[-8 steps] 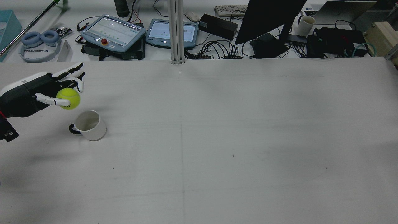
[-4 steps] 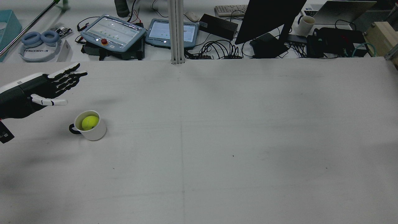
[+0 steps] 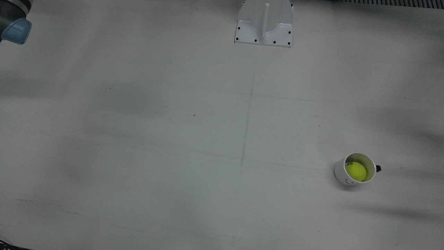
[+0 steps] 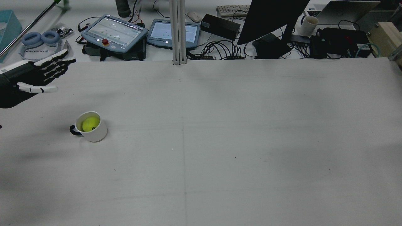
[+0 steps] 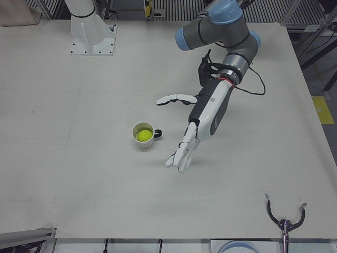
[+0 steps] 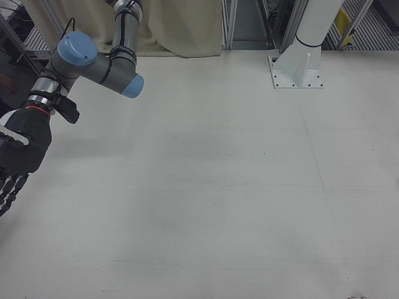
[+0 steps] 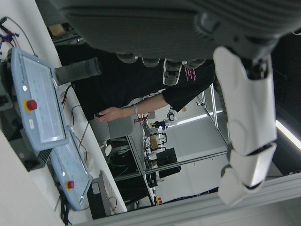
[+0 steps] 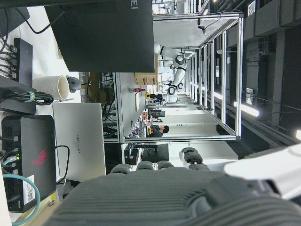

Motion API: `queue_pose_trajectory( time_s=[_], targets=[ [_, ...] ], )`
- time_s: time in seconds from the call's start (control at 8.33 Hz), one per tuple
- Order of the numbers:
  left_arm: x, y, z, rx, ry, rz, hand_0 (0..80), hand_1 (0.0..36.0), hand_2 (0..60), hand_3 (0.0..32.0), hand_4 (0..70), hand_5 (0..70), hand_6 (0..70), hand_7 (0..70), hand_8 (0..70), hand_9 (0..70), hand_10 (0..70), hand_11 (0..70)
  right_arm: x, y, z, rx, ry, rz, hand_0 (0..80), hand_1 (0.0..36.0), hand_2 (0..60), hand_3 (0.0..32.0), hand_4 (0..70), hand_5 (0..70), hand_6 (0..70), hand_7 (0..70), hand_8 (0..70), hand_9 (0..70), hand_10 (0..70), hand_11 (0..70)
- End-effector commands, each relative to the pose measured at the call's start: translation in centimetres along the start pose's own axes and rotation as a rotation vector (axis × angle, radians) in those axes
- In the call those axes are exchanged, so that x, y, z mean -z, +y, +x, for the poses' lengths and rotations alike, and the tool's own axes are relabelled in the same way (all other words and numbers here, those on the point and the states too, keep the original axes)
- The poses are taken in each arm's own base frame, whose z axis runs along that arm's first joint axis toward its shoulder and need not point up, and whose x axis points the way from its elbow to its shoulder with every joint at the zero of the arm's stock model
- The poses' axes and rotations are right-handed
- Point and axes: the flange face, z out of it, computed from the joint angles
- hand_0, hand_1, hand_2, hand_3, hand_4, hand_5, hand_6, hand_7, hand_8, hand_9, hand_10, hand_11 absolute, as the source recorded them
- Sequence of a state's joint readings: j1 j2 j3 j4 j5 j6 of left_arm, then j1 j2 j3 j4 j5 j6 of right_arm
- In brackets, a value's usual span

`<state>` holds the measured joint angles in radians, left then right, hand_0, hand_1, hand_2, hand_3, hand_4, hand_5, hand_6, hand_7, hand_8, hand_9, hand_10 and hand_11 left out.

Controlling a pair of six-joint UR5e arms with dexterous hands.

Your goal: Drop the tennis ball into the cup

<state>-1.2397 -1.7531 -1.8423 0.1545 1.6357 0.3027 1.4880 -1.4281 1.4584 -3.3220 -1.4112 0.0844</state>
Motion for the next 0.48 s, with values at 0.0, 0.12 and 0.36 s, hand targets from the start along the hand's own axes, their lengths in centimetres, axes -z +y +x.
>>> queue_pose_trajectory(
  time_s=[0.0, 0.12, 0.36],
  targets=[
    [-5.2, -3.2, 9.7, -0.059, 0.125, 0.103, 49.8, 25.1, 22.4, 0.0, 0.0, 2.7, 1.0, 16.7, 0.0, 1.9, 0.0, 0.0, 0.0, 0.0, 0.0, 0.0, 0.0, 0.0, 0.0, 0.0, 0.0, 0.0, 0.0, 0.0, 0.0, 0.0, 0.0, 0.0, 0.0, 0.0],
    [-5.1, -5.0, 9.8, -0.056, 0.126, 0.133, 50.0, 25.4, 22.4, 0.0, 0.0, 2.8, 1.0, 17.1, 0.0, 2.0, 0.0, 0.0, 0.0, 0.1, 0.0, 0.0, 0.0, -0.003, 0.0, 0.0, 0.0, 0.0, 0.0, 0.0, 0.0, 0.0, 0.0, 0.0, 0.0, 0.0],
    [-4.7, -4.9, 10.7, -0.056, 0.141, 0.129, 49.7, 24.9, 22.1, 0.0, 0.0, 2.3, 0.6, 17.0, 0.0, 2.0, 0.0, 0.0, 0.0, 0.1, 0.0, 0.0, 0.0, -0.003, 0.0, 0.0, 0.0, 0.0, 0.0, 0.0, 0.0, 0.0, 0.0, 0.0, 0.0, 0.0]
  ],
)
